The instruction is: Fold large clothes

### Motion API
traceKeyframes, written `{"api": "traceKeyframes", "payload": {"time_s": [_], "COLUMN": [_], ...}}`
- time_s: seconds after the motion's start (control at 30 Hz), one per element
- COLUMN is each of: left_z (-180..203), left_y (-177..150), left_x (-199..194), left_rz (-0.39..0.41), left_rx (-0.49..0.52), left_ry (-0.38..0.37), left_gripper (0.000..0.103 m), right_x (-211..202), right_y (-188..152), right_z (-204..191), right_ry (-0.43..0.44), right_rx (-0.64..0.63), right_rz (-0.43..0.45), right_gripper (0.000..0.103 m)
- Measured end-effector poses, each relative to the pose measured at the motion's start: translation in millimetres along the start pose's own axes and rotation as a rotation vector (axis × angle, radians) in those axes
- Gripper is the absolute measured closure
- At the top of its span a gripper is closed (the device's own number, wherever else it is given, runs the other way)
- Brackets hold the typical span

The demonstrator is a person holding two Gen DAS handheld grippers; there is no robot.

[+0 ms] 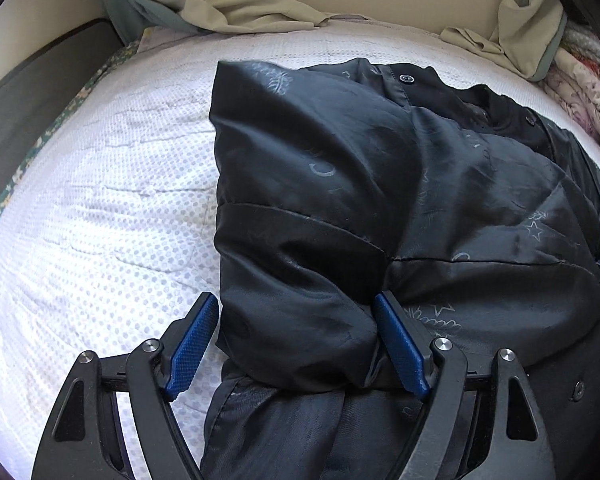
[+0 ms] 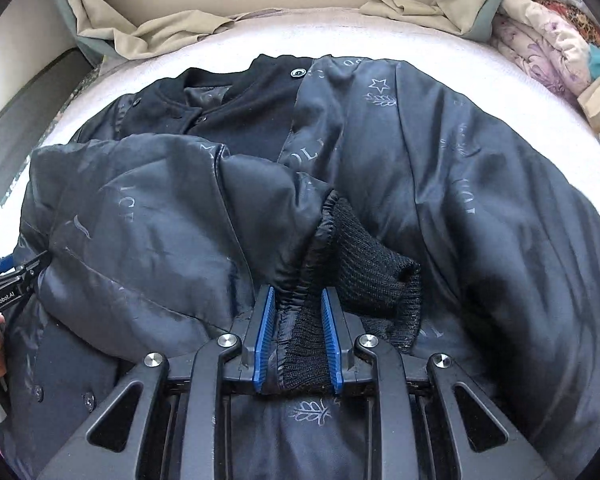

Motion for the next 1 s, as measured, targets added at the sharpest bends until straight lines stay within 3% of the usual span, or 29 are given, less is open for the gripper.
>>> {"api": "traceKeyframes", "payload": {"time_s": [0.2, 0.4, 0.57, 0.7, 1.0], "left_z": [-10.0, -10.7, -5.5, 0.6, 10.1], "left_y": [-2.8, 3.1, 11.2, 11.0, -0.3], "left_x": [0.1, -24.7, -54.0, -78.9, -106.3], "left_rz": [-0.03, -0.004, 0.075, 0.143, 0.187], "left_rx": [-0.057, -0.037, -0.002, 0.007, 0.029], "left_ry": [-0.017, 0.05, 0.091, 0.089, 0.076], "left_gripper": [0.015, 0.012, 0.011, 0.001, 0.0], "right_x": [-5.2, -9.9, -34.8, -62.9, -86.7], "right_y": [-3.4, 3.6, 13.0, 17.9, 13.3], "right_z": [4.1, 4.0, -0.9, -6.2, -0.9], "right_ry": [0.019, 0.041, 0.095, 0.095, 0.081], "right_rx": [0.027, 0.069, 0.12, 0.128, 0.165], "right_rz": [0.023, 0.003, 0.031, 0.099, 0.128], "right_gripper": [0.085, 0.084, 0.069, 0.054, 0.05]}}
Point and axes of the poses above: each gripper's, at about its wrist camera, not at the fingertips, and x roughly the way its jaws point, z to its right, y to its top, the point moved 1 cm from there along x, roughly the way its jaws point, and after that the axes turned 15 degrees about y, right-handed, at the moved point
